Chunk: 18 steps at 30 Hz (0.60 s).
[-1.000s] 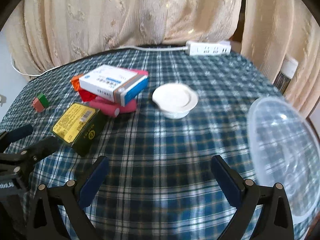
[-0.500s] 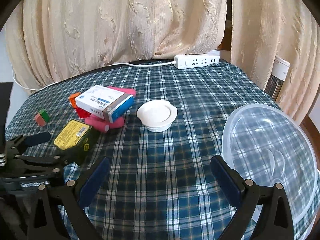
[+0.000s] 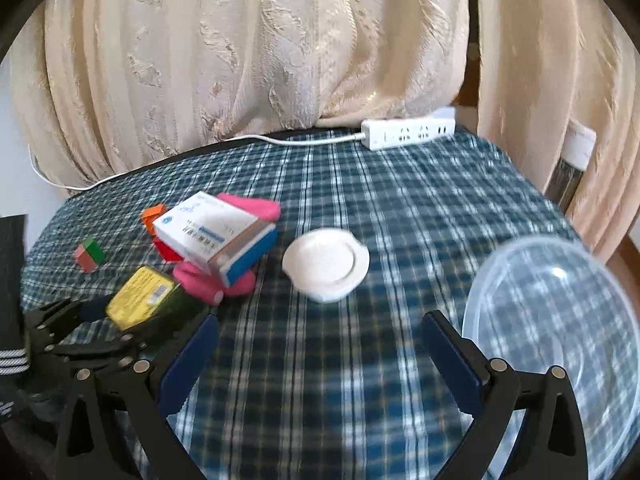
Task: Organize objects
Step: 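Grasp the yellow-green tin box with the left tool and lift it, then grasp the white round plastic lid with the right tool while the left tool holds the tin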
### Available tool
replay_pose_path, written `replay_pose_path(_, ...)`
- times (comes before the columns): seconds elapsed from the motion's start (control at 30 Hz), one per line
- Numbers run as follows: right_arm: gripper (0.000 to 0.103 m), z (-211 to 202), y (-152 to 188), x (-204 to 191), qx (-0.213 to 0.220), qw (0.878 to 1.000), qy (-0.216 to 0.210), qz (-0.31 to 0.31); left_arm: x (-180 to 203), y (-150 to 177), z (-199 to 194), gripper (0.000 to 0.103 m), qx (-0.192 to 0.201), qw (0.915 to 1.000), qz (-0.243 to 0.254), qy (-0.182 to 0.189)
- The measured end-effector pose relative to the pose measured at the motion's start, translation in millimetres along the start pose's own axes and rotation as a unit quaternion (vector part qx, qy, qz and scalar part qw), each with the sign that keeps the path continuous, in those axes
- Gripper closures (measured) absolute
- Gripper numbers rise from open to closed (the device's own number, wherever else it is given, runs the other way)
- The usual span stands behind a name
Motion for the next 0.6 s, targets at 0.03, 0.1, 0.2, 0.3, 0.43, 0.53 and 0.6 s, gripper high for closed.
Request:
replay_pose_path(0.03, 0.000, 4.4, -3.0, 0.5, -0.001, 1.000, 0.004, -0.002, 0.1, -0.1, -2.2, 0.033, 0.004, 1.0000, 0.001, -0.003)
replay_pose_path(0.1, 0.001, 12.8, -7.5, 2.4, -0.005, 1.000, 0.010, -0.004, 1.0, -0.2, -6.2, 0.033, 0.011, 0.9999, 0.005, -0.006)
replay_pose_path(0.2, 0.003, 25.3, -13.8, 3.3, -0.011, 1.000, 0.018, -0.011, 3.1, 0.1, -10.1, 0.033, 0.015, 0.9998, 0.011, -0.007)
replay_pose_path(0.3, 0.008, 36.7, -16.1, 2.6, -0.018, 0.999, 0.023, -0.018, 2.7, 0.7, -13.1, 0.033, 0.019, 0.9998, 0.010, -0.007)
replay_pose_path(0.43, 0.016, 51.9, -18.8, 0.4, -0.031, 0.999, 0.028, -0.024, -3.0, -2.0, -17.9, 0.033, 0.026, 0.9996, -0.004, -0.007)
replay_pose_path(0.53, 0.019, 60.9, -20.2, -1.6, -0.038, 0.998, 0.029, -0.028, -6.6, -3.1, -19.3, 0.033, 0.029, 0.9995, -0.011, -0.009)
replay_pose_path(0.6, 0.019, 65.7, -21.0, -2.3, -0.042, 0.998, 0.028, -0.030, -8.4, -1.8, -19.6, 0.033, 0.030, 0.9994, -0.014, -0.008)
Point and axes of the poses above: each gripper's, at about its wrist camera, not at the fingertips, and z roughly the way its jaws point, x to its right, y to its underside, the point moved 4 cm from there along z, roughly the way its jaws point, and after that the axes turned 11 degrees about z, right-handed, at the moved point
